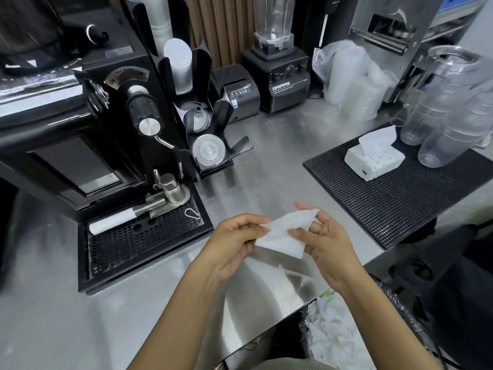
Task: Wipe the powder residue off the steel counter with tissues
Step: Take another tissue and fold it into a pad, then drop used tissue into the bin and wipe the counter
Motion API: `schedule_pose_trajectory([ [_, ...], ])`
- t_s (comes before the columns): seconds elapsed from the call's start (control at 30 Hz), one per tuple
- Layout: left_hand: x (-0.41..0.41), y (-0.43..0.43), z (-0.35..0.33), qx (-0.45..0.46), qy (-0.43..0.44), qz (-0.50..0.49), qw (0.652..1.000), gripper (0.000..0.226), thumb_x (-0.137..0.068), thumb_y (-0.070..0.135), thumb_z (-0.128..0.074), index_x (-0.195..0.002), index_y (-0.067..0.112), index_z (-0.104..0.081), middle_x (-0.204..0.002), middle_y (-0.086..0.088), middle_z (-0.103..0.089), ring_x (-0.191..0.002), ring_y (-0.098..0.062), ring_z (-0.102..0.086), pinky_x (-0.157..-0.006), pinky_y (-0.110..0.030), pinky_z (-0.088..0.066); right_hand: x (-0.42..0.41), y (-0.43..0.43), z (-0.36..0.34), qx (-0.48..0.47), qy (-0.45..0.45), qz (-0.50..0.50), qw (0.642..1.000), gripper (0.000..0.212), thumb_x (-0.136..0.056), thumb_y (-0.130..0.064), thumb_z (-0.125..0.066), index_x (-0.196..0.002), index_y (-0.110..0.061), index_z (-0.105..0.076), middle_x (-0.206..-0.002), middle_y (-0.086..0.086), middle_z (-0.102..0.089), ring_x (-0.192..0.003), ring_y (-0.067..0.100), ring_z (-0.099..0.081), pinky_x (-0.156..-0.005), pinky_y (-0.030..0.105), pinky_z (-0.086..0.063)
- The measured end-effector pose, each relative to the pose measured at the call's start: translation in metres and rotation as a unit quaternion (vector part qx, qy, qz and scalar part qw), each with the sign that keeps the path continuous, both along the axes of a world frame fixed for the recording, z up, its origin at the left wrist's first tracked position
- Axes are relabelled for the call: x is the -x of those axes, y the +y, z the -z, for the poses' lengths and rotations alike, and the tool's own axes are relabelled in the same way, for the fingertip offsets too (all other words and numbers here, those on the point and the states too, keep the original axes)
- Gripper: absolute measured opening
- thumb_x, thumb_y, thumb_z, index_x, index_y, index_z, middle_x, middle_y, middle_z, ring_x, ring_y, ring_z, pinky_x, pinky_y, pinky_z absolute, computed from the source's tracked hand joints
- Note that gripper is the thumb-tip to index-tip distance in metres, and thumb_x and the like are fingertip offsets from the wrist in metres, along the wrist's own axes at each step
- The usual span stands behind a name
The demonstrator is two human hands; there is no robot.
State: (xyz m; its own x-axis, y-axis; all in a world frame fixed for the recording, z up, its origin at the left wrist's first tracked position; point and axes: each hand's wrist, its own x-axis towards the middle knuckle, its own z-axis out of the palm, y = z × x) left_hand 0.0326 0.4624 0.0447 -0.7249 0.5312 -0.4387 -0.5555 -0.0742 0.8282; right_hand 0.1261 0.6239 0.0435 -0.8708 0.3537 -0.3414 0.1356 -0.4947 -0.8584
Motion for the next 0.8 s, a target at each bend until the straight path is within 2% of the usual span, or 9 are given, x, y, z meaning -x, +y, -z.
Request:
schedule_pose_trajectory([
  [0.07,0.002,0.002,-0.001,0.003,-0.009,-0.012,1.0,0.024,-0.081,-0.011,-0.06,-0.077,0.007,-0.074,-0.079,-0.01,-0.069,-0.069,-0.016,-0.063,-0.066,-0.022,-0.054,0.0,-0.001,-0.002,-0.038,0.01,-0.023,0.999,0.026,-0.083,0.016,-0.059,-0.096,-0.001,-0.071,-0.098,0.015,-0.075,-0.086,0.027,-0.072,-0.068,0.03,-0.06],
  [0.13,0.003,0.007,0.001,-0.005,-0.033,-0.034,0.999,0.023,-0.084,-0.006,-0.059,-0.078,0.009,-0.076,-0.08,-0.011,-0.068,-0.067,-0.015,-0.062,-0.065,-0.024,-0.052,0.001,-0.001,-0.002,-0.059,0.016,-0.026,0.998,0.029,-0.08,0.027,-0.047,-0.08,0.008,-0.068,-0.096,0.014,-0.076,-0.08,0.025,-0.072,-0.062,0.029,-0.058],
  [0.2,0.003,0.015,0.002,-0.024,-0.077,-0.05,0.996,0.016,-0.089,0.012,-0.06,-0.085,0.01,-0.075,-0.088,-0.014,-0.069,-0.072,-0.018,-0.064,-0.068,-0.029,-0.051,0.003,-0.001,-0.003,-0.072,0.019,-0.019,0.997,0.036,-0.076,0.033,-0.037,-0.076,0.011,-0.065,-0.092,0.01,-0.076,-0.073,0.018,-0.072,-0.055,0.025,-0.055],
  [0.3,0.002,0.024,0.002,-0.016,-0.125,-0.028,0.992,0.04,-0.091,0.045,-0.056,-0.096,0.008,-0.071,-0.093,-0.013,-0.07,-0.078,-0.023,-0.066,-0.071,-0.033,-0.052,0.009,0.003,0.002,-0.113,0.013,-0.024,0.993,0.031,-0.077,0.032,-0.038,-0.078,0.017,-0.066,-0.091,0.005,-0.077,-0.07,0.012,-0.07,-0.057,0.022,-0.055],
  [0.47,0.008,0.036,0.004,0.046,-0.035,-0.032,0.998,0.024,-0.077,0.009,-0.074,-0.1,0.003,-0.069,-0.094,-0.022,-0.071,-0.08,-0.034,-0.067,-0.078,-0.05,-0.054,0.012,0.012,0.002,-0.091,-0.016,-0.04,0.995,0.03,-0.086,0.023,-0.043,-0.095,0.012,-0.07,-0.08,0.002,-0.075,-0.065,0.008,-0.068,-0.058,0.016,-0.053],
  [0.57,0.009,0.044,0.01,0.103,0.079,-0.101,0.986,0.014,-0.077,0.002,-0.073,-0.084,0.014,-0.073,-0.079,-0.013,-0.07,-0.069,-0.023,-0.064,-0.064,-0.035,-0.053,0.012,0.012,0.002,-0.024,-0.019,-0.027,0.999,0.021,-0.086,0.012,-0.057,-0.104,0.011,-0.067,-0.087,0.018,-0.071,-0.07,0.014,-0.069,-0.065,0.022,-0.058],
  [0.67,0.003,0.047,0.016,0.157,0.306,-0.089,0.935,0.028,-0.076,-0.003,-0.07,-0.08,0.025,-0.075,-0.083,0.001,-0.067,-0.075,-0.012,-0.063,-0.07,-0.022,-0.049,0.016,0.01,0.001,0.03,-0.024,-0.014,0.999,0.021,-0.094,-0.001,-0.054,-0.108,0.008,-0.068,-0.096,0.024,-0.072,-0.086,0.026,-0.071,-0.083,0.03,-0.057],
  [0.73,-0.004,0.045,0.022,0.174,0.418,-0.031,0.891,0.035,-0.078,-0.008,-0.066,-0.092,0.023,-0.075,-0.089,0.006,-0.06,-0.083,-0.01,-0.062,-0.075,-0.016,-0.047,0.018,0.008,0.0,0.049,-0.017,-0.032,0.998,0.027,-0.1,-0.009,-0.05,-0.112,0.008,-0.066,-0.101,0.024,-0.072,-0.097,0.031,-0.071,-0.092,0.035,-0.056],
  [0.8,-0.01,0.041,0.03,0.176,0.477,0.034,0.86,0.037,-0.083,-0.003,-0.063,-0.109,0.023,-0.071,-0.097,0.009,-0.054,-0.091,-0.011,-0.059,-0.08,-0.017,-0.046,0.018,0.007,0.003,0.043,-0.023,-0.023,0.999,0.028,-0.099,-0.012,-0.052,-0.116,0.008,-0.061,-0.084,0.013,-0.075,-0.083,0.023,-0.073,-0.085,0.032,-0.057],
])
